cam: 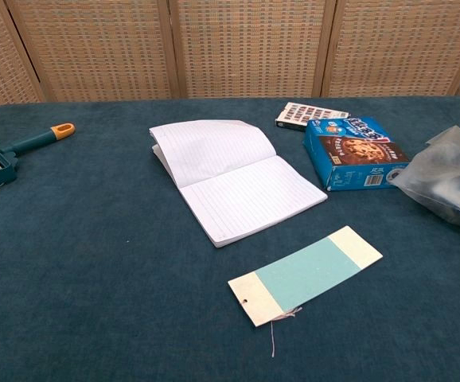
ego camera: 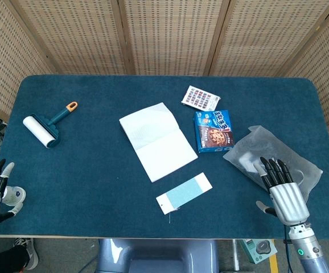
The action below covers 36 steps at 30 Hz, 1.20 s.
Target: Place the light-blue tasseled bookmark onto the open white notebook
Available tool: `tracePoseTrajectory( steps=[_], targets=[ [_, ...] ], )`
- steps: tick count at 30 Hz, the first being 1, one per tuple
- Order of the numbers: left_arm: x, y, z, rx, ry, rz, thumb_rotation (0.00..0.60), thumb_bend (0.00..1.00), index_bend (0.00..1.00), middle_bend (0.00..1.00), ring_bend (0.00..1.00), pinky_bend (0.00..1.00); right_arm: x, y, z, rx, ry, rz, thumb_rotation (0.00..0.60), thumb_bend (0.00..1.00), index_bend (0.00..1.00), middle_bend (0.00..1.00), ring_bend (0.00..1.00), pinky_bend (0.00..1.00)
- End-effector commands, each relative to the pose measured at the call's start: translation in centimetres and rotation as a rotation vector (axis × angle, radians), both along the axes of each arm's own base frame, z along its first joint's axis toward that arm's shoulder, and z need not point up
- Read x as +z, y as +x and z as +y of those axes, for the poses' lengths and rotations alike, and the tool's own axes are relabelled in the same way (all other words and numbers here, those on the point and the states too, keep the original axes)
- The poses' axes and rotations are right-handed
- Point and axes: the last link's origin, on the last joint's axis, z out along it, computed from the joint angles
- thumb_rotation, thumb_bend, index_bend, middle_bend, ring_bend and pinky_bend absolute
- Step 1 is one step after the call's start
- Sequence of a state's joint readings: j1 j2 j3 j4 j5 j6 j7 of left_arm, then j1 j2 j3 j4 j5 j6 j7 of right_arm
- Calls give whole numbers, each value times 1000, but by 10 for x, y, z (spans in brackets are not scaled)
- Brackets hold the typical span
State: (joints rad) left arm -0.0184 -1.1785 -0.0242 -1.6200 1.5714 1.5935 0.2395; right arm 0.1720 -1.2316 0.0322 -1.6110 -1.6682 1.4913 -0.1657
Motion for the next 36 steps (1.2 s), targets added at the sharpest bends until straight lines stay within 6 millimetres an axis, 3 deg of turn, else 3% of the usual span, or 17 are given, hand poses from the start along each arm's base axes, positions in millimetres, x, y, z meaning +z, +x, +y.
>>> tracePoseTrajectory(
  steps=[1,36],
  targets=[
    [0,0,0,0,1,-1,600,0,0,0,0,0,0,0,0,0,-1,-1,600,246,0,0,0,0],
    [4,1,0,-3,14,-10,600,0,0,0,0,0,4,-1,-4,5,5,-14,600,246,0,0,0,0]
  ],
)
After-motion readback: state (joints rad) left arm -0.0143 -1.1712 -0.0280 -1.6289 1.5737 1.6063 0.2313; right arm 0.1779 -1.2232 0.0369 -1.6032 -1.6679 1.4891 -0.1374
